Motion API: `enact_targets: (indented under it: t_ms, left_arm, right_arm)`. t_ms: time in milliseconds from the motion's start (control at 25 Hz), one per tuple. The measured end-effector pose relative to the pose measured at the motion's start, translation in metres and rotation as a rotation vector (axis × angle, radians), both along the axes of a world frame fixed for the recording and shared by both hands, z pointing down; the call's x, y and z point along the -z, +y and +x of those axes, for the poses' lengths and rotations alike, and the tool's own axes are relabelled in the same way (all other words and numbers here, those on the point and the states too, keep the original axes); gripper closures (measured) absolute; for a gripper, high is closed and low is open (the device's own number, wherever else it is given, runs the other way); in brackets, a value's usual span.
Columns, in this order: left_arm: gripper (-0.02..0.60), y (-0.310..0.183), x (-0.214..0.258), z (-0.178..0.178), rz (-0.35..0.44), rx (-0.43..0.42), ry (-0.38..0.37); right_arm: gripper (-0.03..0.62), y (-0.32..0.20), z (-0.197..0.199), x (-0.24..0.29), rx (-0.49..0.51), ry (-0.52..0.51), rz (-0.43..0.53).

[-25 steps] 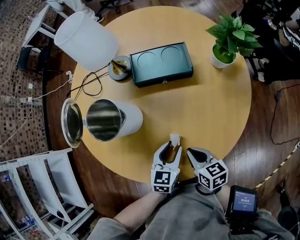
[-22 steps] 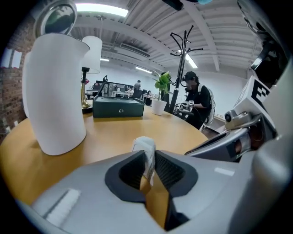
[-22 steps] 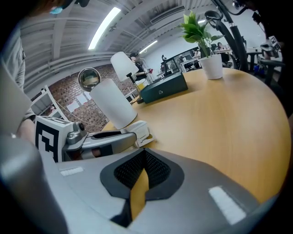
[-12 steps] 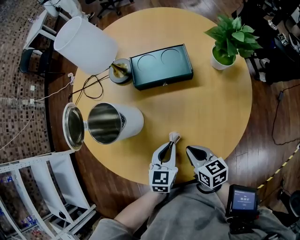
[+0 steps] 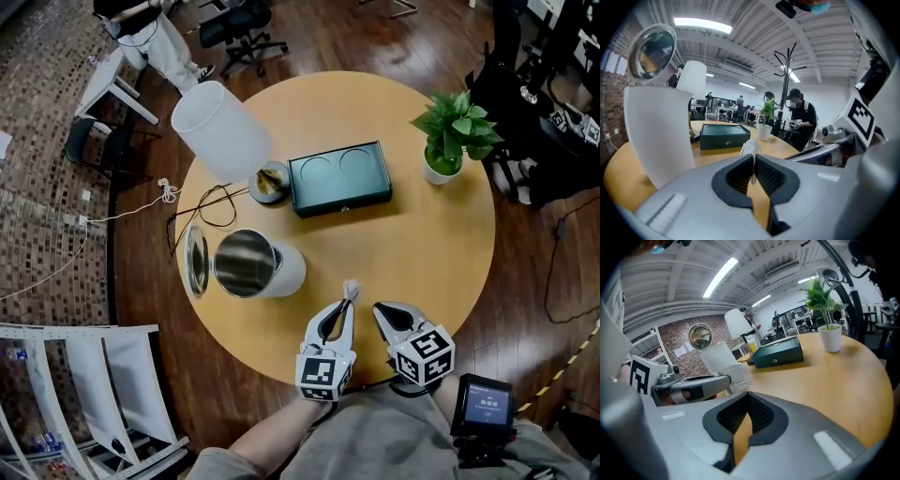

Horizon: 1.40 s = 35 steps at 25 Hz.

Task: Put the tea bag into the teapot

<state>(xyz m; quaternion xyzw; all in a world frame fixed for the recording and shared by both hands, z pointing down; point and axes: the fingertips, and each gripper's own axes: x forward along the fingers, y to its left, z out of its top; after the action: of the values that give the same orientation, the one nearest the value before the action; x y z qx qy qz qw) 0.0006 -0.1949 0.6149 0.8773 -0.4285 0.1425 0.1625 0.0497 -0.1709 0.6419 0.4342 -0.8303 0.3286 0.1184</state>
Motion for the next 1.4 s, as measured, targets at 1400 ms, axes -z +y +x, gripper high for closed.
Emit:
enact_targets:
  t_ms: [1400]
  left_arm:
    - [0.568, -0.002, 0.153, -0.061, 0.287, 0.190, 0.042]
  right_arm:
    - [0.591, -0.026, -0.055, 0.162, 0.126, -0.021, 0.387]
